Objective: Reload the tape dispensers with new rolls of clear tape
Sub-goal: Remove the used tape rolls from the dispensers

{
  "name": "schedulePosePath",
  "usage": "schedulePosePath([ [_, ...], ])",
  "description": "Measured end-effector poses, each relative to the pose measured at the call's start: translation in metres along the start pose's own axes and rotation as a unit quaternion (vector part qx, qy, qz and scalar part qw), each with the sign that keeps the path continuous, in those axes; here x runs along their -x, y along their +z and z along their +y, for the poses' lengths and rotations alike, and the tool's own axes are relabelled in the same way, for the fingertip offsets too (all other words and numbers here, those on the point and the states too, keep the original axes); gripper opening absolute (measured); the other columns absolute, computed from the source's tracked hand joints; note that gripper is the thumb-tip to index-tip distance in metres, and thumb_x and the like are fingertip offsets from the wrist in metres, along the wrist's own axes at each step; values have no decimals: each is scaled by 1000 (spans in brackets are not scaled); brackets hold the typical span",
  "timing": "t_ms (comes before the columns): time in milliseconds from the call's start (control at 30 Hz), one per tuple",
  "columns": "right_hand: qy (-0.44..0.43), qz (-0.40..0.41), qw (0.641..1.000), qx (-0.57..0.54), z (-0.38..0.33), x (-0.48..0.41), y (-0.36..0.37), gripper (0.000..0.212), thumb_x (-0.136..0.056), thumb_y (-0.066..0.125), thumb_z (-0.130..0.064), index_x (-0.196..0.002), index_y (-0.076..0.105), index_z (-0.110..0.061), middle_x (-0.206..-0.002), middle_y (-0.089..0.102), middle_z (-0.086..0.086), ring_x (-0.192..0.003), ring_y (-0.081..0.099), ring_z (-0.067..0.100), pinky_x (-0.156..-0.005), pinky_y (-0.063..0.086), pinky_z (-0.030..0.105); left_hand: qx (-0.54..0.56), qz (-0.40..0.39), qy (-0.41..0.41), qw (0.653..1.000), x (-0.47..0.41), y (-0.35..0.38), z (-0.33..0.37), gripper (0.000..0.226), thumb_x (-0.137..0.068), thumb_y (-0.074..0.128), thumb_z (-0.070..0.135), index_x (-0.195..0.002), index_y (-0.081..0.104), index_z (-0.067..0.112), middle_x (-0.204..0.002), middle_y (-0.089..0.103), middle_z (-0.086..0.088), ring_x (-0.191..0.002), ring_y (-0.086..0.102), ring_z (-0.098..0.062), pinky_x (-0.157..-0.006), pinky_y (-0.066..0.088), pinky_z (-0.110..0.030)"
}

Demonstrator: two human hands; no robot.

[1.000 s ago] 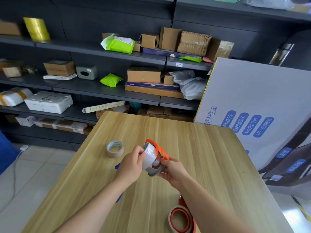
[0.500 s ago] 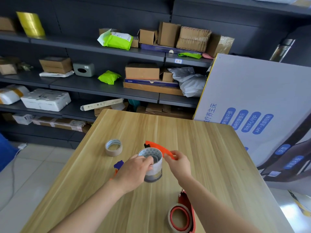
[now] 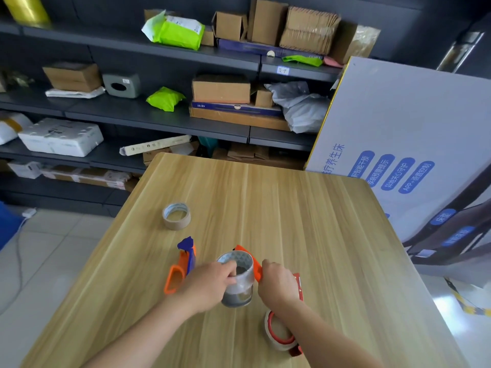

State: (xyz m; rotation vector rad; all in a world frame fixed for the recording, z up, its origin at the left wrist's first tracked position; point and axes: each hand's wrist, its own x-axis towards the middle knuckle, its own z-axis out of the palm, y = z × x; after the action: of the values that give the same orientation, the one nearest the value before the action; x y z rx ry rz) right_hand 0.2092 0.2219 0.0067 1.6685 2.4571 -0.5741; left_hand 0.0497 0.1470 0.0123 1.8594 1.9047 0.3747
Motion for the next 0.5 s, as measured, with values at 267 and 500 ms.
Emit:
schedulePosePath([
  [267,42,-25,998,-31,3,-4,18,9,-90,45,-7,-88,41,-15,-76,49,1,-75,52,23,-63,39,29,254,67,-17,965,-5,6,-23,24,-90,51,18,-69,46,27,-65,47,14,-63,42,-4,-62,35,-23],
  [500,36,-25,999,-31,3,-2,33,10,-89,44,-6,-86,41,-15,-63,36,-4,-72,49,27,-63,37,30,202,137,-58,968,-18,-1,-30,22,-92,58,17,-72,52,23,-71,58,7,-71,53,-12,-68,42,-31],
])
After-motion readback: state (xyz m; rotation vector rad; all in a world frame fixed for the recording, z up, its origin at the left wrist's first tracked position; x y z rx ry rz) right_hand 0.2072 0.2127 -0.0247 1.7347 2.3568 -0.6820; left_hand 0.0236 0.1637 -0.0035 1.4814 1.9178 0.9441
